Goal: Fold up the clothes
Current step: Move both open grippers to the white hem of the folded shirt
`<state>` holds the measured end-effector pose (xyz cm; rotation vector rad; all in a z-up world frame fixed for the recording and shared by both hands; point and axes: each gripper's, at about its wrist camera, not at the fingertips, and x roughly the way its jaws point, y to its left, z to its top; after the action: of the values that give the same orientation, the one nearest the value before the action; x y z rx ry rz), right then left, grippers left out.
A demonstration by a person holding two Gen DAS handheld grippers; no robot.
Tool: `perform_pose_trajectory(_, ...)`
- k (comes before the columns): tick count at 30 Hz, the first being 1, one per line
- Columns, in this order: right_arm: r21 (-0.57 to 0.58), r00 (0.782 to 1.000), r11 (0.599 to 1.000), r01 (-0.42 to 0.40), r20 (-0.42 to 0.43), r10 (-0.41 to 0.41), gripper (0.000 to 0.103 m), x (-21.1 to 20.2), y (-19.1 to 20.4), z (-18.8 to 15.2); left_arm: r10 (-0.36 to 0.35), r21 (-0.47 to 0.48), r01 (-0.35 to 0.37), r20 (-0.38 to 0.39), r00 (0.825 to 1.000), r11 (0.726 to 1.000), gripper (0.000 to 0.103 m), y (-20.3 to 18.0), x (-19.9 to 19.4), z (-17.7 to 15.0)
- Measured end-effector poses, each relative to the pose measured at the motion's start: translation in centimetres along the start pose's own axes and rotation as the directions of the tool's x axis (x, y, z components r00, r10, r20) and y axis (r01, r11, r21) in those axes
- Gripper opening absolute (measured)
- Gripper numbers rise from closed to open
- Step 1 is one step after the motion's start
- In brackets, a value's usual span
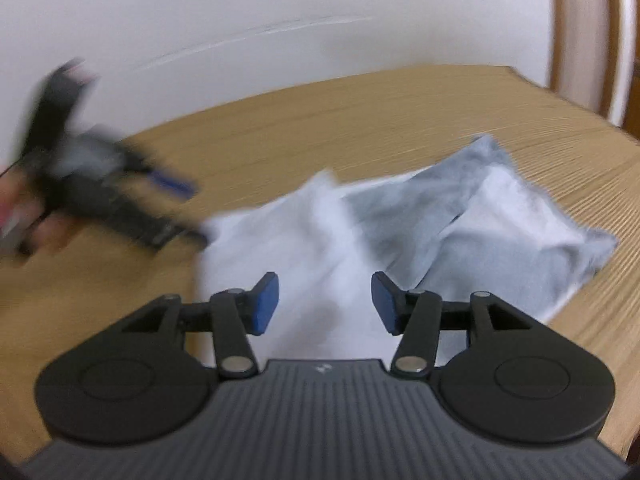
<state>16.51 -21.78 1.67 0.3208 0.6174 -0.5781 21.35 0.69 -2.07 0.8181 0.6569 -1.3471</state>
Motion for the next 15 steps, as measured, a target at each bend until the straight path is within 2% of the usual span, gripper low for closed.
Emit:
perform_pose_trajectory(1, -0.026, 1.000, 1.000, -0.015, -0.006, 0.015, 0.054, -0.3, 1.0, -0.8, 0.002, -0.014, -0.002, -0.005, 1.000, 1.000, 0.069, 0.1, 0.7, 0.3)
perform_pose_trajectory(3, -0.085, 1.000, 0.996, 0.004, -0.018, -0.006, 0.054, 1.1, 2.5, -1.7, -0.013, -0.047, 0.012, -0.023, 1.000, 0.999, 0.068, 0.1, 2.1, 0.9)
perform_pose_trajectory(7, -0.089, 0.991, 0.996, -0.014, -0.132, 0.002, 0.053, 3.3, 2.0, -2.1, -0.032, -0.049, 0.029, -0.050, 0.998, 0.998, 0.066, -0.4, 2.8, 0.8)
perform_pose_trajectory(10, -0.093, 0.980, 0.994, -0.063, -0.196, 0.044, 0.053, 2.6, 0.6, -2.0, -0.054, -0.017, 0.053, -0.094, 0.994, 0.998, 0.064, -1.6, 1.8, 0.1)
perform_pose_trajectory(12, -0.146, 0.968, 0.986, -0.083, -0.246, 0.045, 0.053, 1.2, -0.2, -2.4, -0.055, 0.022, 0.057, -0.108, 0.993, 0.998, 0.064, -3.2, 0.7, -0.6)
perform_pose_trajectory(15, -0.148, 0.951, 0.986, -0.077, -0.309, 0.027, 0.053, -1.2, -2.5, -3.3, -0.140, -0.008, 0.140, -0.128, 0.982, 0.990, 0.063, -6.0, -0.7, -2.1)
